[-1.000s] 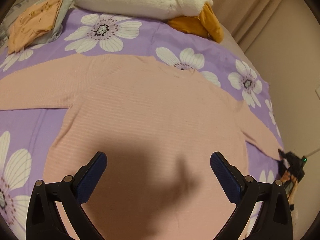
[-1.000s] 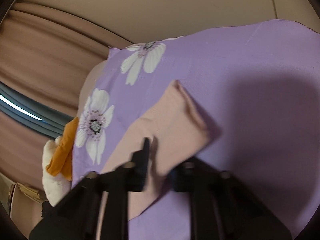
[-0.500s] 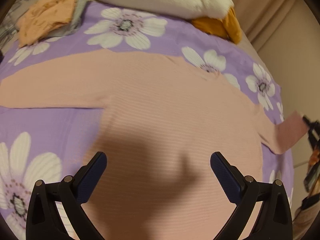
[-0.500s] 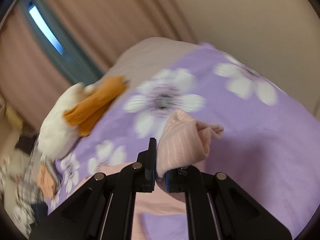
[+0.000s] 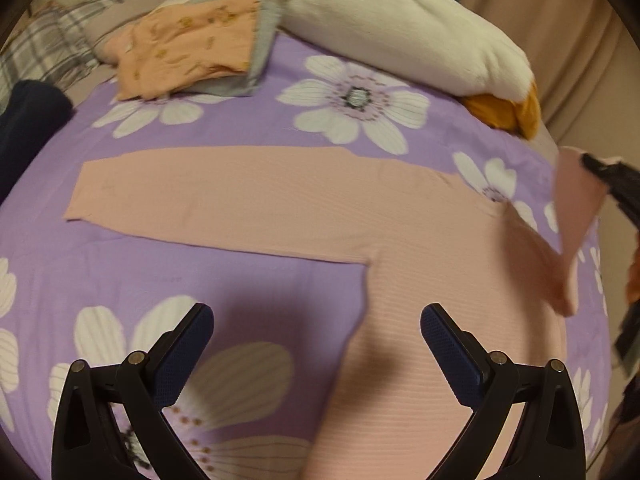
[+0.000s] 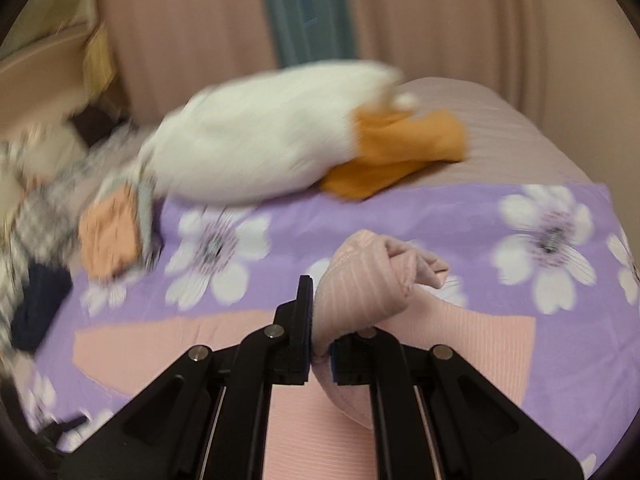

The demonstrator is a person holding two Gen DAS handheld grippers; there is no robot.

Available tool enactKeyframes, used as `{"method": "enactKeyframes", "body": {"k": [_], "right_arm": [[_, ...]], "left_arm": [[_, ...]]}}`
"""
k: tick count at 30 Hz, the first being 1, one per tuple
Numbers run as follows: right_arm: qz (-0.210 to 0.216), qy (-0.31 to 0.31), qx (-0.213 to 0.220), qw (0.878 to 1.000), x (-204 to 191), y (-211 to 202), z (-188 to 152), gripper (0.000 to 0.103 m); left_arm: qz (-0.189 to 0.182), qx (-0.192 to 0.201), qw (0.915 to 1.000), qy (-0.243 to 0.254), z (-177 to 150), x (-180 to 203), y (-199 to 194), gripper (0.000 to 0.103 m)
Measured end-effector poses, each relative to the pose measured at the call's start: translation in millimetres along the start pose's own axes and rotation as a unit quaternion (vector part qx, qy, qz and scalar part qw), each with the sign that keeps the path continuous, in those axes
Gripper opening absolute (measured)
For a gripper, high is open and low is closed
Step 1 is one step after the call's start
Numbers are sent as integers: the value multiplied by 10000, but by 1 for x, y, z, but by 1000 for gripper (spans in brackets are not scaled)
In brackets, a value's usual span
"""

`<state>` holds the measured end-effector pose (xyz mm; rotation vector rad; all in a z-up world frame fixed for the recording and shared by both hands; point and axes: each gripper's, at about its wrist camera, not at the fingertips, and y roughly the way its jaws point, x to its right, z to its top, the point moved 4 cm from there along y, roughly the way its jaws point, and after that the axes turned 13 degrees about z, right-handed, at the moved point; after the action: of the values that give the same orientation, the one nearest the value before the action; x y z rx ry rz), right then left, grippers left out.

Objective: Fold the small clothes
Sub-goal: 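Lay the held sleeve across the shirt body and open the right tool, then move the left tool to the other sleeve and grasp its cuff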

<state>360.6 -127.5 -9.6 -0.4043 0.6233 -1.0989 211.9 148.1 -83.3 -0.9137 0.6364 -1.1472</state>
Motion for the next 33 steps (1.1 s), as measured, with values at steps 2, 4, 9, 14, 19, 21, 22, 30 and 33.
{"method": "enactKeyframes", "body": {"k": [2,4,9,14,19,21,22,30,33], "right_arm": [[1,-383,-386,9985,-23,35,-21,8],[-81,-681,-722,9950,-40,62,-41,9],[-68,-1288,-1524,9799,-65,117,-96,15],[526,-1222,-1837,9739,-73,127,-116,46],[1412,-438,-1106,9828,-30,63,-96,63],[1407,-10,-861,9863,4,43,-92,63],[1348,179,-795,9875,22,37,-92,63],[948,1179,-578,9868,112,21,-117,38],[1003,1299,-520,9851,122,18,-125,40]], "left_arm": [[43,-26,10000,-60,0,-8,4,102],[52,-76,9999,-121,0,-14,8,102],[-78,-114,9996,-257,4,-14,14,102],[-211,-76,9993,-303,12,4,16,102],[-485,-63,9987,-112,21,46,20,102],[-779,-68,9969,-57,26,65,21,102],[-906,-75,9958,-46,29,75,22,102],[-2378,-339,9702,-329,57,146,50,102],[-2443,-358,9677,-509,68,154,71,102]]}}
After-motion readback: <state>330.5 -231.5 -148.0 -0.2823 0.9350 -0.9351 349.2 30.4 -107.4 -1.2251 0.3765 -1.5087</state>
